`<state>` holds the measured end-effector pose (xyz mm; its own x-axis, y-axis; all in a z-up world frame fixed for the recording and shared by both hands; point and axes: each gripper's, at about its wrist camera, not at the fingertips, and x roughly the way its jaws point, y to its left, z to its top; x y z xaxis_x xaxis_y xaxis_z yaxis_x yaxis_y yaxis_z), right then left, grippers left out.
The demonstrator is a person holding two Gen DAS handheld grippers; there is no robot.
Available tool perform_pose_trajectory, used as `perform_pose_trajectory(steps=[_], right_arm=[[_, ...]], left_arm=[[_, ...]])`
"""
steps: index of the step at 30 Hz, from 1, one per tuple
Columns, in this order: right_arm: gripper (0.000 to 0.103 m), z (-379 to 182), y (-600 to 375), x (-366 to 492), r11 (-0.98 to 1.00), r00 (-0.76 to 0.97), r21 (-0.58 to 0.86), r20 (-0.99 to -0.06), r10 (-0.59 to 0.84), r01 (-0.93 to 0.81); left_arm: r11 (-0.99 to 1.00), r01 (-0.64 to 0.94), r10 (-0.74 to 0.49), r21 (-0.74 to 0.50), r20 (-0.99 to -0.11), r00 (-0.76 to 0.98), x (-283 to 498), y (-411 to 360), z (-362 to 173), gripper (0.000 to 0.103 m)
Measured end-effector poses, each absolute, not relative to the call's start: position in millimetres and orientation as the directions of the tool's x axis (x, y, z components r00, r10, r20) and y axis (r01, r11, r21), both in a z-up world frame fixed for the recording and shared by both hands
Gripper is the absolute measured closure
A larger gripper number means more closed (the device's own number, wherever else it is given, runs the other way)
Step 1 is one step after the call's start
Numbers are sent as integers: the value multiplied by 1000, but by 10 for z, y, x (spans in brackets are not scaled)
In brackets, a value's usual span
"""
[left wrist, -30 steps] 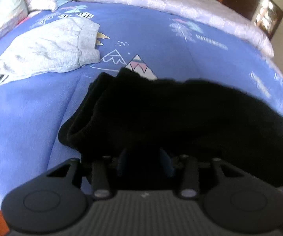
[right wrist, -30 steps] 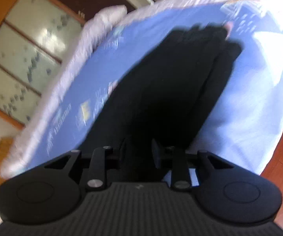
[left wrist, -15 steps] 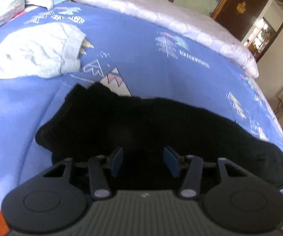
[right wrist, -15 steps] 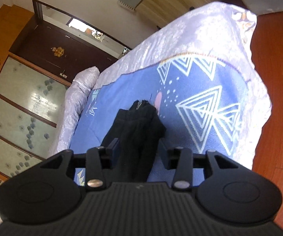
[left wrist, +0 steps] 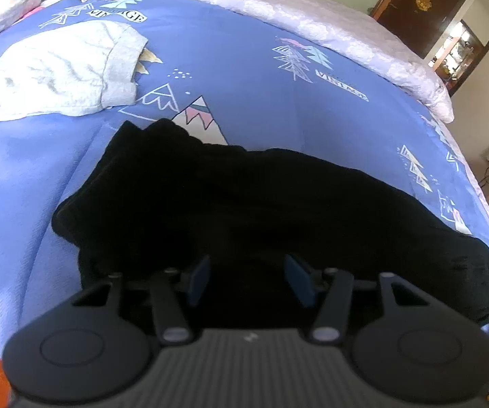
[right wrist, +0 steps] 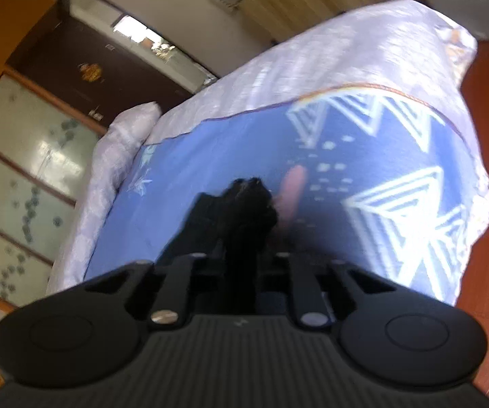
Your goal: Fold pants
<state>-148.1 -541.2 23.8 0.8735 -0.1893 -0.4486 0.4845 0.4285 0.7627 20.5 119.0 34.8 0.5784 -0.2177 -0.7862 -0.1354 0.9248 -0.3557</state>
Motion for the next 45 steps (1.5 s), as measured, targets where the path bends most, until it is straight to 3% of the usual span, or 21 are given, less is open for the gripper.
perform_pose_trajectory(steps=[3, 9, 12, 15, 18, 22, 29, 31, 34, 36, 38, 42, 45], right_arm=[[87, 537, -5183, -1463, 494, 922, 783, -368, -119, 376], [87, 1174, -4049, -1112, 810, 948, 573, -311, 69, 129], [88, 1127, -3403, -879, 901, 912, 433, -377, 163, 17], [88, 790, -2728, -684, 960, 818, 269, -533, 217, -79], [87, 374, -2244, -617, 984, 735, 92, -655, 176, -154], [84, 309, -2014, -757, 976, 767, -93, -634, 94, -196], [86, 500, -2126, -873, 974, 804, -8, -565, 182, -226], [86, 428, -2009, -830, 964, 783, -17, -587, 206, -267], [69, 251, -1856, -780, 948, 749, -74, -633, 195, -310], [50, 279, -1782, -800, 938, 748, -86, -630, 210, -336], [42, 373, -1809, -823, 931, 732, -51, -633, 250, -362], [42, 684, -2027, -1001, 925, 762, 91, -539, 358, -369], [45, 795, -2208, -1002, 932, 797, 189, -483, 362, -309]], left_arm=[[913, -129, -247, -387, -777, 579, 213, 1203, 354, 52], [894, -90, -305, -439, -745, 594, 211, 1139, 394, 52], [890, -75, -323, -450, -738, 593, 172, 1114, 385, 52], [885, -78, -332, -460, -739, 586, 133, 1117, 350, 52], [882, -83, -337, -464, -743, 578, 98, 1115, 314, 52], [881, -87, -338, -465, -748, 571, 92, 1110, 271, 52], [883, -83, -337, -461, -749, 570, 105, 1076, 244, 50], [882, -83, -339, -463, -749, 570, 101, 1079, 240, 50], [879, -84, -344, -469, -746, 570, 91, 1089, 240, 50], [877, -83, -346, -472, -744, 571, 79, 1103, 238, 50], [875, -80, -351, -478, -740, 574, 66, 1124, 241, 49], [868, -81, -358, -489, -732, 580, 49, 1163, 228, 49], [868, -87, -357, -489, -736, 576, 66, 1157, 191, 49]])
